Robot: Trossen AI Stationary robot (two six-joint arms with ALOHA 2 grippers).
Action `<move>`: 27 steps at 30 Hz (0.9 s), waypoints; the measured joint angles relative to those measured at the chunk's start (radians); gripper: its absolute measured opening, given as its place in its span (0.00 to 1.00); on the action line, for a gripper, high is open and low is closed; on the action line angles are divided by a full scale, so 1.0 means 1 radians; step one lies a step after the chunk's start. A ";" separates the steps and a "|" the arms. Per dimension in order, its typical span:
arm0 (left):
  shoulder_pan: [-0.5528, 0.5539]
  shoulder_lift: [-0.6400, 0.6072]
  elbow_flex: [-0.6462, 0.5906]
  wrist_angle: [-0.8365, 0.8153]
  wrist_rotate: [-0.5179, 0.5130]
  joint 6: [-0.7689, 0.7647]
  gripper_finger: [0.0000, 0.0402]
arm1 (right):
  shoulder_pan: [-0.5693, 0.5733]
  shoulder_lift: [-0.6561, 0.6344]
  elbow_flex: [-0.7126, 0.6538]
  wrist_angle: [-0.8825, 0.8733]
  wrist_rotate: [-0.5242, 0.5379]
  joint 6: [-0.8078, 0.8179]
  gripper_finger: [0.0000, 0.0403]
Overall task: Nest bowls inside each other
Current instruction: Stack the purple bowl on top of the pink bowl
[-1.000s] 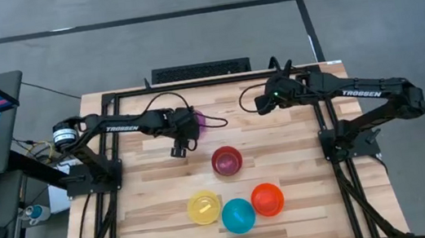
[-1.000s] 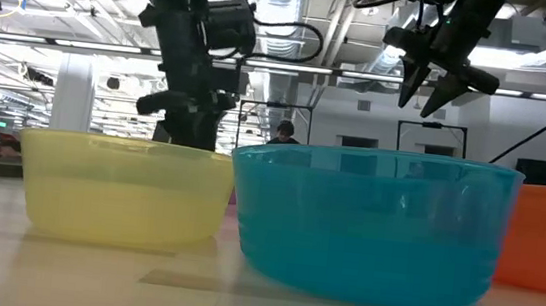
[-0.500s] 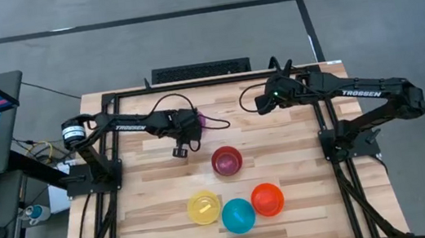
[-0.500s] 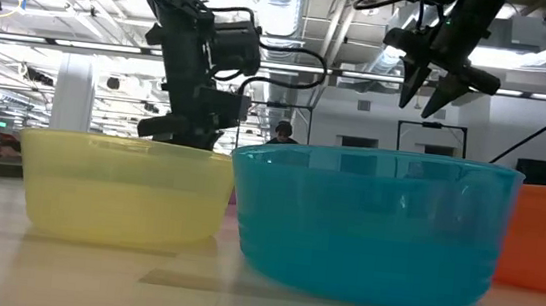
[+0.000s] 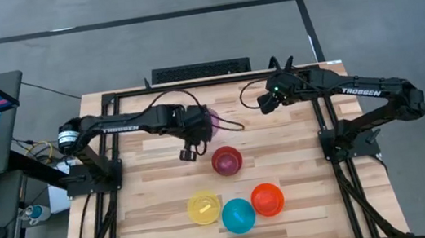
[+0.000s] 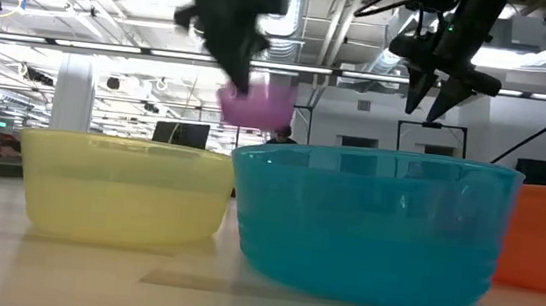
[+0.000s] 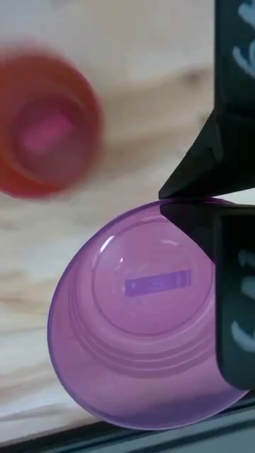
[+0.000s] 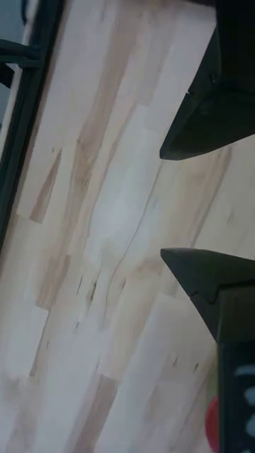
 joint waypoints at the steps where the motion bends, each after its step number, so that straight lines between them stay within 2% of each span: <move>1: -0.021 0.008 0.034 -0.021 0.004 -0.010 0.00 | -0.011 0.000 0.000 -0.001 -0.006 -0.019 0.59; 3: -0.062 0.036 0.074 -0.065 -0.011 -0.033 0.00 | -0.039 -0.003 0.000 -0.009 -0.021 -0.063 0.59; 5: -0.100 0.058 0.093 -0.080 0.020 -0.038 0.00 | -0.070 -0.007 0.000 -0.020 -0.032 -0.108 0.59; 7: -0.141 0.058 0.098 -0.047 0.067 -0.034 0.00 | -0.107 -0.006 0.000 -0.021 -0.061 -0.155 0.59; 10: -0.212 0.055 0.087 0.055 0.053 -0.025 0.00 | -0.155 -0.008 0.000 -0.021 -0.113 -0.220 0.59; 12: -0.247 0.059 0.082 0.064 0.030 -0.034 0.00 | -0.174 -0.014 0.000 -0.022 -0.127 -0.247 0.59; 17: -0.282 0.168 0.079 -0.012 0.006 -0.097 0.00 | -0.173 -0.045 0.000 -0.030 -0.131 -0.246 0.59; 21: -0.322 0.230 0.094 0.033 -0.026 -0.041 0.00 | -0.161 -0.080 0.000 -0.033 -0.129 -0.215 0.59; 27: -0.314 0.262 0.108 0.113 -0.048 -0.049 0.00 | -0.133 -0.132 0.000 -0.053 -0.126 -0.157 0.59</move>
